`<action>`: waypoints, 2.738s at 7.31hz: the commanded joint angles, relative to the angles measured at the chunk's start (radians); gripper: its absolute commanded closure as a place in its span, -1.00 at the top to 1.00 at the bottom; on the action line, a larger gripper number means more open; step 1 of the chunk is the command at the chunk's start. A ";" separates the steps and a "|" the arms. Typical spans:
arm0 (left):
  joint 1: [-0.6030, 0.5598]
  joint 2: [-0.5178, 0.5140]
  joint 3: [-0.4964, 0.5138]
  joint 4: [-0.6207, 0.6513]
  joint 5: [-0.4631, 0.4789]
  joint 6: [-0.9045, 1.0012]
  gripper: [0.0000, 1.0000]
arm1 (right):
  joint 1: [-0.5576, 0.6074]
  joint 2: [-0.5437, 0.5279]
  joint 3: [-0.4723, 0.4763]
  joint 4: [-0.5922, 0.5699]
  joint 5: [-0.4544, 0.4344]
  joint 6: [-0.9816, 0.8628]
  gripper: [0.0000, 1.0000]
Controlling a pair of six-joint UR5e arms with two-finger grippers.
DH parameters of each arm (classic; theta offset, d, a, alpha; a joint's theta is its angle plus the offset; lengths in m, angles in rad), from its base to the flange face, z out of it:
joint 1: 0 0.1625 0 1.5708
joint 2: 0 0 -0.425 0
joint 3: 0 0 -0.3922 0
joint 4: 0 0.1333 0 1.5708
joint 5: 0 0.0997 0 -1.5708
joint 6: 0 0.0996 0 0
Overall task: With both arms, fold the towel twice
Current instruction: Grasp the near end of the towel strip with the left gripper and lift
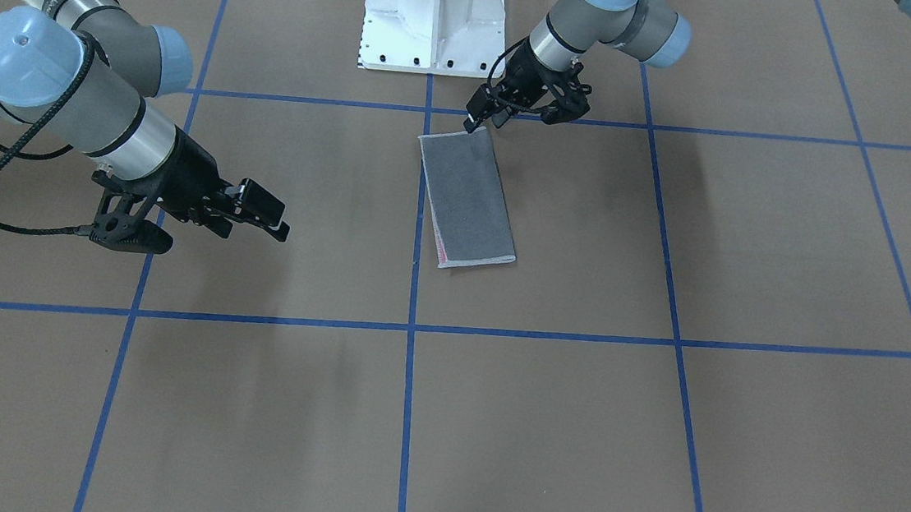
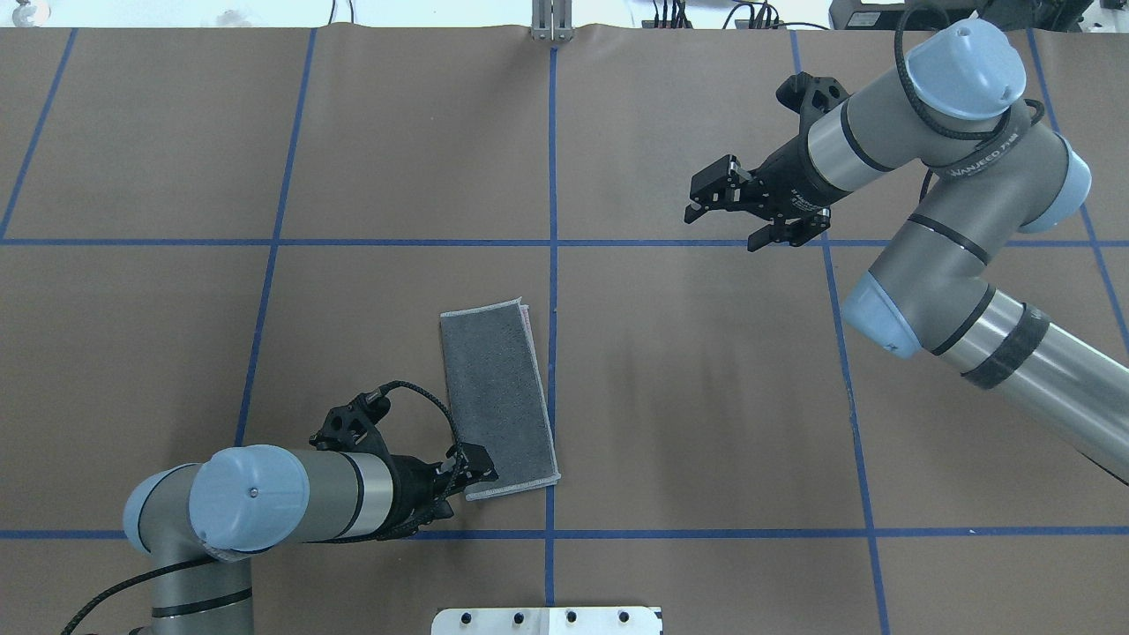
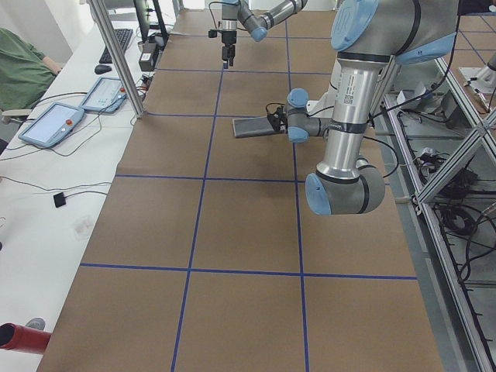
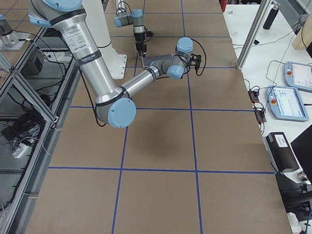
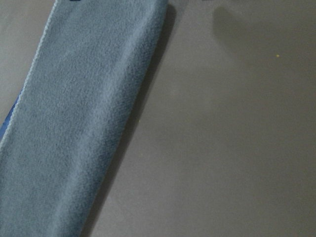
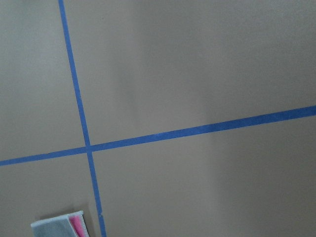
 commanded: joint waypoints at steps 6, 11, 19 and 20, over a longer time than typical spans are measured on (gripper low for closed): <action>0.000 -0.020 0.025 -0.002 0.000 -0.003 -0.60 | 0.000 0.000 -0.008 0.004 0.000 0.002 0.99; -0.020 -0.066 0.014 0.000 -0.001 -0.012 -1.00 | 0.000 -0.003 -0.010 0.004 -0.002 0.003 0.99; -0.269 -0.129 0.177 -0.038 -0.012 -0.072 -1.00 | -0.005 0.006 -0.036 0.005 -0.017 -0.002 0.99; -0.267 -0.130 0.178 -0.073 -0.011 -0.105 -1.00 | -0.005 0.012 -0.049 0.005 -0.017 -0.003 0.99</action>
